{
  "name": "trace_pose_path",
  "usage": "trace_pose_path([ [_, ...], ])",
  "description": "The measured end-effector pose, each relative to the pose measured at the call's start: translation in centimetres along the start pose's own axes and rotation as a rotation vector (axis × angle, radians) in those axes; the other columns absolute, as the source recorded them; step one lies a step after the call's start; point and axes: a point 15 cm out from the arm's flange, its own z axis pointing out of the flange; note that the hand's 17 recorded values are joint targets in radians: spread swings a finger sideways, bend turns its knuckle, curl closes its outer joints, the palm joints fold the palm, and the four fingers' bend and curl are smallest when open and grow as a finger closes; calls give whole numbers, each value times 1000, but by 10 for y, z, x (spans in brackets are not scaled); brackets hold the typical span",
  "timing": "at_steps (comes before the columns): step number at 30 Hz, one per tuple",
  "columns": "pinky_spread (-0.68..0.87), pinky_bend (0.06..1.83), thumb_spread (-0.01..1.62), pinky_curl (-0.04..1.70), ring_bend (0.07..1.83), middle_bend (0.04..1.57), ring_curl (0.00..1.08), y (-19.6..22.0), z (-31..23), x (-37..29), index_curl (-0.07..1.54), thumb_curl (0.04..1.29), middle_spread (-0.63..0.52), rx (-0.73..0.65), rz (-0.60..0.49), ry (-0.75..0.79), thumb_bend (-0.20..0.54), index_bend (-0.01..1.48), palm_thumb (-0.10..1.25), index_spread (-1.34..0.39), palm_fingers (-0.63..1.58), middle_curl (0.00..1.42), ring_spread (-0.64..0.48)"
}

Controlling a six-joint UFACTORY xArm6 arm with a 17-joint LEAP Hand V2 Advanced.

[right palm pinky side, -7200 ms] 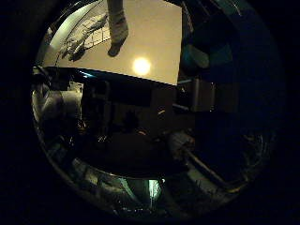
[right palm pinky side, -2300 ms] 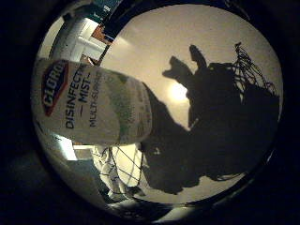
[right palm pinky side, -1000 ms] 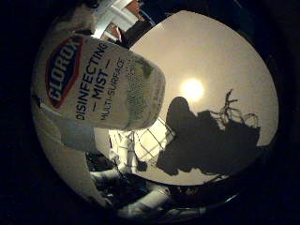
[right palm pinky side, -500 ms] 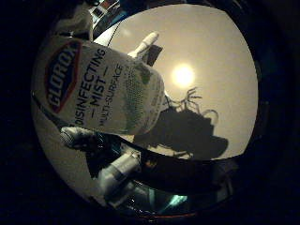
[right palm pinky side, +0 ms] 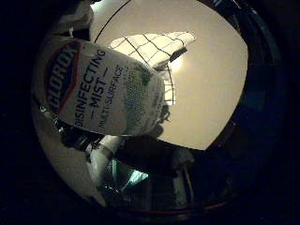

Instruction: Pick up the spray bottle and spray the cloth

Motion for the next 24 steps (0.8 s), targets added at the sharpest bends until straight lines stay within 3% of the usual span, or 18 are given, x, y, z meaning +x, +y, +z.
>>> trace_pose_path([
  [15,-218,1126,771,914,1455,1335,543,-27,-9,-19,672,822,-68,-88,108,346,-18,1140,1035,-174,1223,581,-147],
  [24,-222,1114,772,934,1456,1335,544,-44,-12,-4,673,827,-69,-46,138,465,-18,1140,1034,-184,1222,579,-147],
])
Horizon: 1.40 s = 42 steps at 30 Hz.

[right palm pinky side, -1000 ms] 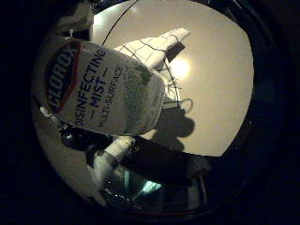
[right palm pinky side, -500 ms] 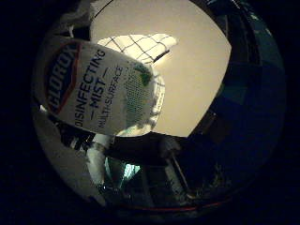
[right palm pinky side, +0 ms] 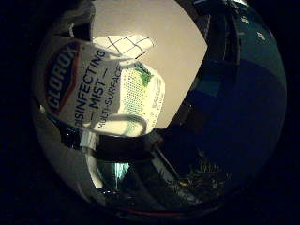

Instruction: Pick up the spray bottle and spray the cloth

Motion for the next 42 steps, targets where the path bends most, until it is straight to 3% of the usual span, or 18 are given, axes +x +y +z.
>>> trace_pose_path([
  [10,-226,1105,768,948,1455,1333,544,-2,5,0,673,830,-76,-11,0,1,-18,1139,1031,-185,1223,580,-147],
  [18,-228,1100,770,955,1454,1333,544,-18,38,14,673,829,-76,-57,22,-20,-18,1138,1033,-185,1223,580,-147],
  [30,-230,1096,769,962,1454,1332,544,-18,17,5,679,831,-76,-3,14,-41,-18,1140,1031,-186,1223,581,-147],
  [42,-232,1098,760,971,1454,1329,544,-38,-49,-114,680,834,-69,209,-58,-500,-18,1140,1026,-187,1223,581,-147],
])
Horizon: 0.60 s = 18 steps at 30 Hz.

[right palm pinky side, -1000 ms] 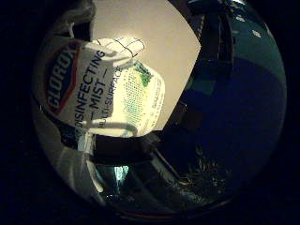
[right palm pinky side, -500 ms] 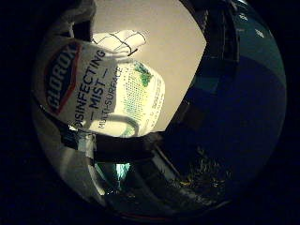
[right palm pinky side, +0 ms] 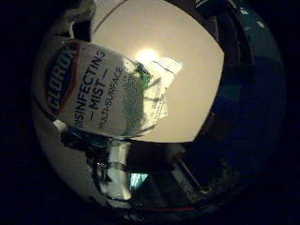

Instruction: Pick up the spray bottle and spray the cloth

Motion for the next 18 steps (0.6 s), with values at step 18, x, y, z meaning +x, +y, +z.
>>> trace_pose_path([
  [18,-228,1082,729,999,1455,1335,546,-37,29,-82,684,850,-69,283,-276,-552,-17,1140,1034,-184,1219,582,-143],
])
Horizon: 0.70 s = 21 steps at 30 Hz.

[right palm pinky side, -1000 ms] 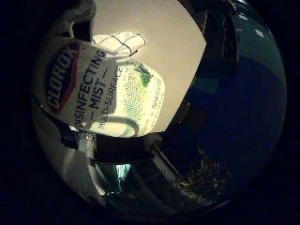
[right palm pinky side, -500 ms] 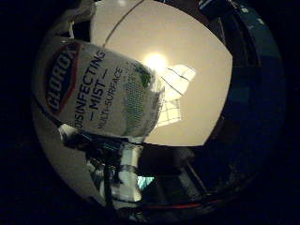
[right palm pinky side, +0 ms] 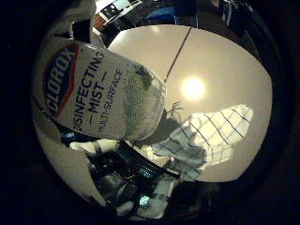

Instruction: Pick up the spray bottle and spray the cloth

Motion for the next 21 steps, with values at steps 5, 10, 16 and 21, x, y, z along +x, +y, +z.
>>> trace_pose_path([
  [5,-225,1079,718,1004,1455,1335,546,6,11,12,686,857,-69,50,-45,-76,-21,1139,1035,-179,1219,581,-143],
  [10,-224,1079,701,1007,1456,1334,547,7,21,26,688,857,-69,107,-74,-105,-18,1132,1031,-179,1217,582,-143],
  [16,-224,1074,680,1010,1455,1329,546,8,32,40,690,855,-69,194,-100,-135,-22,1134,1030,-179,1222,583,-141],
  [21,-233,1073,673,1010,1455,1327,545,11,41,64,691,852,-69,211,-91,-122,-23,1137,1015,-179,1223,584,-141],
])
